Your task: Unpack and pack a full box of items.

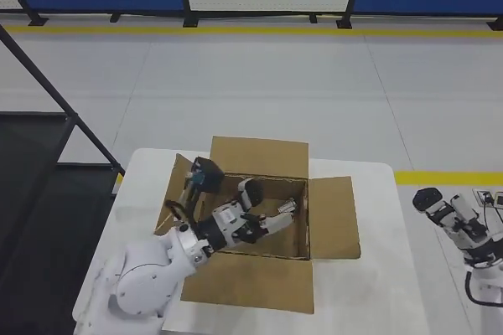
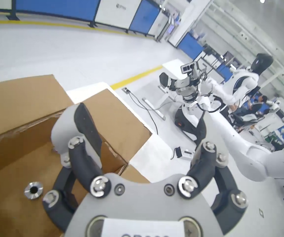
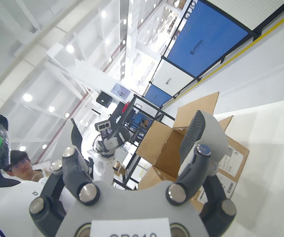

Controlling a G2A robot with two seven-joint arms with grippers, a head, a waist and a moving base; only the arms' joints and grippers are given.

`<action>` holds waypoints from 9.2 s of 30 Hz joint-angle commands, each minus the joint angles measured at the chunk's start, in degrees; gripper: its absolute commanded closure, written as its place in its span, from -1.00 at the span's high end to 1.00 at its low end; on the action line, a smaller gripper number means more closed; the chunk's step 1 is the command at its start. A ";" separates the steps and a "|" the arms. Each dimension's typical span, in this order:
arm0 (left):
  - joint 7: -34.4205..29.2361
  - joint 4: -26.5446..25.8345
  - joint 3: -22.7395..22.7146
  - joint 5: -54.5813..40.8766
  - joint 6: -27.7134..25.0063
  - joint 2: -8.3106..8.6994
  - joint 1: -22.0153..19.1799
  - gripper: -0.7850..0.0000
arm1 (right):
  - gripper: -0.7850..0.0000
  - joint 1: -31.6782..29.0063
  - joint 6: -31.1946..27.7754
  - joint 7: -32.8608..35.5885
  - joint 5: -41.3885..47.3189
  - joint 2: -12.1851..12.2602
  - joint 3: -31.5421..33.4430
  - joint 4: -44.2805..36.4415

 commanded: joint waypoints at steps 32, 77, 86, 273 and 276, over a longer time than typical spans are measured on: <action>12.76 -4.48 -42.61 -23.74 -14.40 1.14 39.43 1.00 | 1.00 29.70 30.76 -13.14 -60.06 -5.93 -54.64 2.61; 14.59 -3.95 -41.52 -21.97 -10.18 1.81 36.74 1.00 | -1.00 58.34 24.66 0.11 -63.67 -34.42 -83.79 62.51; 14.00 -3.76 -39.97 -20.38 -9.03 2.19 35.47 1.00 | -1.00 59.89 18.70 -3.69 -63.01 -34.72 -81.52 64.19; 15.22 -1.25 -26.56 -13.15 -0.29 5.79 27.00 1.00 | 1.00 48.63 19.99 10.84 -87.81 -28.32 -61.00 43.88; 15.17 -1.19 -26.19 -13.00 -0.09 5.87 26.55 1.00 | 1.00 47.03 21.20 10.89 -89.65 -27.68 -60.27 41.32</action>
